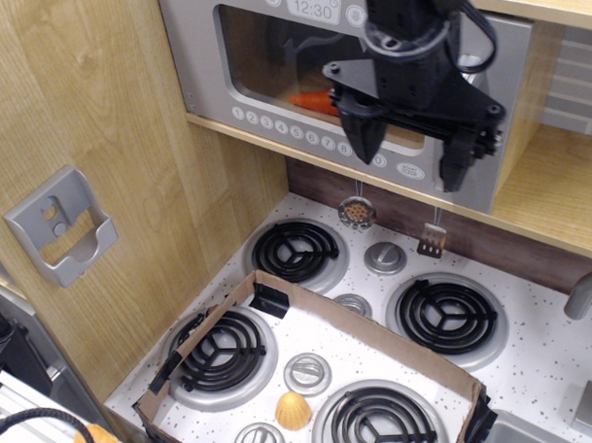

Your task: Open microwave

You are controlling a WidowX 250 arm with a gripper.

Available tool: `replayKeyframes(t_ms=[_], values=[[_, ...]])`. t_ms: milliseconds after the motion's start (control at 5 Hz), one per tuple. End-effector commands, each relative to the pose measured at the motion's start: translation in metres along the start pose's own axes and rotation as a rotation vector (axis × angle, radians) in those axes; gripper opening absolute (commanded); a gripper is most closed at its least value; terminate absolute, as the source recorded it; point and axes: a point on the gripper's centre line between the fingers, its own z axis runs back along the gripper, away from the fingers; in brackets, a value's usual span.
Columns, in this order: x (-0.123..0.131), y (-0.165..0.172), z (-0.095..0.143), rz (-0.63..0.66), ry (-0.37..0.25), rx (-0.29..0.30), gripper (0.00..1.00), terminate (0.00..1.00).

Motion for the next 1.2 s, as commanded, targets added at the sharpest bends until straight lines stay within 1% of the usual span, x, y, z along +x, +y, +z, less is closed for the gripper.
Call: replayKeyframes(t_ms=[0, 200, 400, 600, 800, 1000], values=[[0.041, -0.009, 0.002, -0.058, -0.049, 0.01, 1.0, 0.0], [0.057, -0.004, -0.008, -0.066, -0.032, -0.006, 1.0, 0.0], [0.063, -0.004, -0.015, -0.078, -0.031, -0.014, 1.0, 0.0], [0.062, -0.002, -0.022, -0.081, -0.031, -0.023, 1.0, 0.0], [0.057, 0.003, -0.026, -0.058, -0.019, -0.023, 0.0, 0.0], [0.052, 0.006, -0.026, -0.023, 0.001, -0.015, 0.0, 0.0]])
